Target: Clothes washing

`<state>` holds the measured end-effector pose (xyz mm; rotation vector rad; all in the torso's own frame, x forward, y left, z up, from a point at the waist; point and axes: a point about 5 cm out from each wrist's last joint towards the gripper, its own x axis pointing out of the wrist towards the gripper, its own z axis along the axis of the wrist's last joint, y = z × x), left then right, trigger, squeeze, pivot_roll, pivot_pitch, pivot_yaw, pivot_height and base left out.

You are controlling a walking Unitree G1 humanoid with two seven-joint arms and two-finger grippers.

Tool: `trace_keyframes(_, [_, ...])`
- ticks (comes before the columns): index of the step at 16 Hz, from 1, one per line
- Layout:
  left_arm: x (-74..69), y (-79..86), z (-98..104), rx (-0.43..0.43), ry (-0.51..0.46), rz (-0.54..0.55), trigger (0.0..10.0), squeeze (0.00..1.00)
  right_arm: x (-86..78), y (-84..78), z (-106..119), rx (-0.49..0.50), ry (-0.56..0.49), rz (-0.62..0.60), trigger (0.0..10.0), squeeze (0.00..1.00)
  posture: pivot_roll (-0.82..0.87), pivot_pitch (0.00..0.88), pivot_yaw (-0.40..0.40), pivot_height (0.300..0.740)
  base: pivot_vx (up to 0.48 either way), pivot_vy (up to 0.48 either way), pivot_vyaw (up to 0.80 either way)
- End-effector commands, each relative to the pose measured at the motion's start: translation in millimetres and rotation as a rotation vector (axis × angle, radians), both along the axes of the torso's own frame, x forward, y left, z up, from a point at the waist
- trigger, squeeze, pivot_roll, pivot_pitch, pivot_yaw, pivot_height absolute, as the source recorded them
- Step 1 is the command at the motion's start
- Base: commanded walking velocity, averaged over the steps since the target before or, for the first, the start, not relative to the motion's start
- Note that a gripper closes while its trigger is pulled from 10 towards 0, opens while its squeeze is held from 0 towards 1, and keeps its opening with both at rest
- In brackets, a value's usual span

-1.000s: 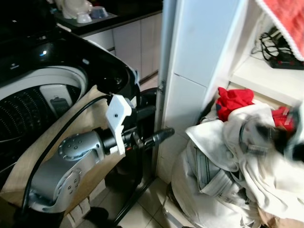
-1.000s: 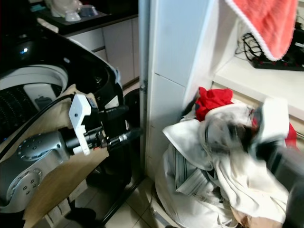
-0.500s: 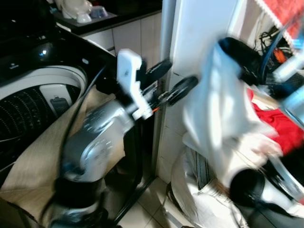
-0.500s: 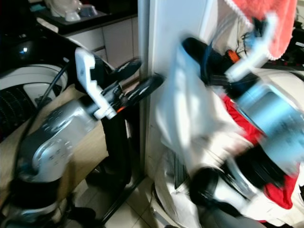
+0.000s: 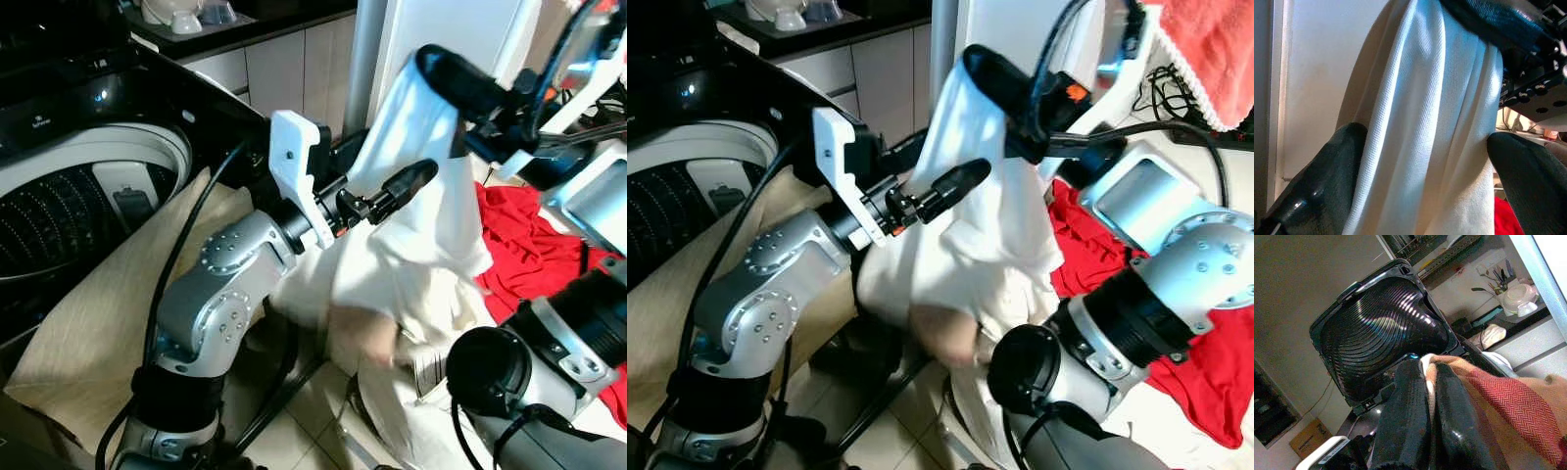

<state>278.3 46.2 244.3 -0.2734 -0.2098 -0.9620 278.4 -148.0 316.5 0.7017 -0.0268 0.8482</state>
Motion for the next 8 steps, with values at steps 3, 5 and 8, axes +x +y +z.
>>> trace_keyframes(3, [1.4,2.6,-3.7,-0.002,0.037,-0.011,0.0,0.0,-3.5,7.7,7.8,-0.005,-0.025,0.006,0.0,0.0,-0.1,0.0,-0.029,0.74,0.0,0.0,0.0])
trace_keyframes(5, [1.5,2.9,-3.7,0.0,0.036,-0.012,0.0,0.0,-3.8,8.1,7.9,-0.003,-0.025,0.006,0.0,0.0,-0.1,0.0,-0.029,0.74,0.0,0.0,0.0])
trace_keyframes(8, [1.1,1.6,-4.5,0.001,0.033,-0.018,0.0,0.0,-4.5,9.9,8.7,0.005,-0.027,0.005,0.0,0.0,-0.1,0.0,-0.029,0.74,0.0,0.0,0.0])
